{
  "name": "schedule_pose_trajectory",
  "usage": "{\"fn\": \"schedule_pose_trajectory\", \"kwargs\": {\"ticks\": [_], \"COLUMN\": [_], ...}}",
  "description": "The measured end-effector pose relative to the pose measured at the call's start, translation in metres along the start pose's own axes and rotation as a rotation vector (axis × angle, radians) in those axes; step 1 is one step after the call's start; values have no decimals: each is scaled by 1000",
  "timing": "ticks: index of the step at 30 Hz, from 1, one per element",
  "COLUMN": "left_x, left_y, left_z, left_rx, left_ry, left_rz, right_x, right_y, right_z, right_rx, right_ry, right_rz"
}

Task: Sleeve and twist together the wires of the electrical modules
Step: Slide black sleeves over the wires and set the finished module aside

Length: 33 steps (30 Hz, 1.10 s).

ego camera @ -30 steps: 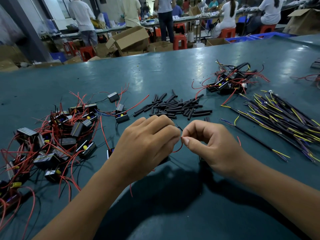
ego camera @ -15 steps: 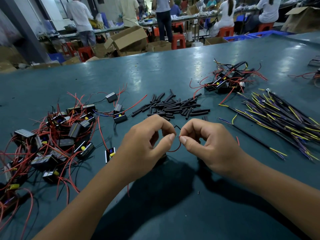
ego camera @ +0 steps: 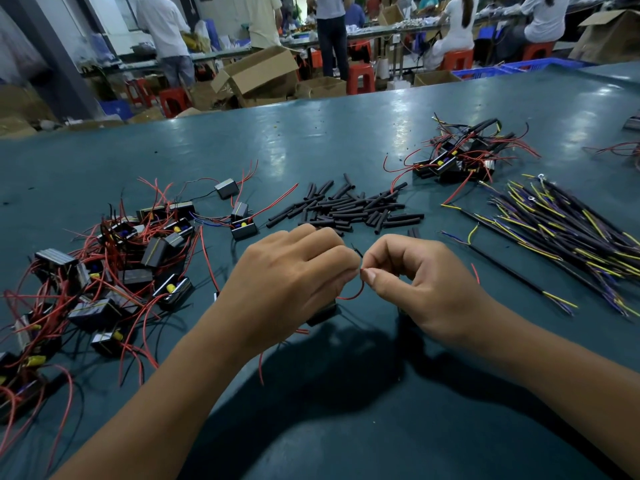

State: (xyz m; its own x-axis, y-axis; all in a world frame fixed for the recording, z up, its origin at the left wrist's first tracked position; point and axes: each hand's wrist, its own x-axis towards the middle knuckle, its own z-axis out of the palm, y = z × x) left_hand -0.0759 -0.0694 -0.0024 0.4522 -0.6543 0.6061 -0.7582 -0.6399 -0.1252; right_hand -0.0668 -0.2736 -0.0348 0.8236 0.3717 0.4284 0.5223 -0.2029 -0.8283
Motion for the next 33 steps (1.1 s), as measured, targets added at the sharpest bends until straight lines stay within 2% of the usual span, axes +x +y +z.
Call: {"fn": "schedule_pose_trajectory", "kwargs": {"ticks": [2, 6, 11, 16, 21, 24, 29, 31, 33], "left_x": [1, 0, 1, 4, 6, 7, 5, 4, 1], "left_y": [4, 8, 10, 16, 19, 19, 17, 13, 7], "left_z": [2, 2, 0, 1, 0, 2, 4, 6, 6], "left_rx": [-96, -534, -947, -1229, -1437, -1507, -1539, -1481, -1308], "left_ry": [-27, -120, -184, -237, -350, -340, -283, -222, -165], "left_rz": [-78, -433, -697, -992, -1204, -1252, -1176, -1151, -1071], "right_x": [0, -1, -2, -4, -4, -4, -1, 1, 3], "right_y": [0, -2, -2, -7, -9, -7, -3, 0, 3], "right_z": [0, -1, -1, -4, -4, -3, -1, -1, -3], "right_rx": [-11, -81, -190, -432, -598, -542, -254, -196, -127], "right_ry": [-5, -15, -14, -4, 10, 22, 49, 71, 80], "right_rz": [-3, -44, -112, -229, -331, -296, -125, -59, 7]}}
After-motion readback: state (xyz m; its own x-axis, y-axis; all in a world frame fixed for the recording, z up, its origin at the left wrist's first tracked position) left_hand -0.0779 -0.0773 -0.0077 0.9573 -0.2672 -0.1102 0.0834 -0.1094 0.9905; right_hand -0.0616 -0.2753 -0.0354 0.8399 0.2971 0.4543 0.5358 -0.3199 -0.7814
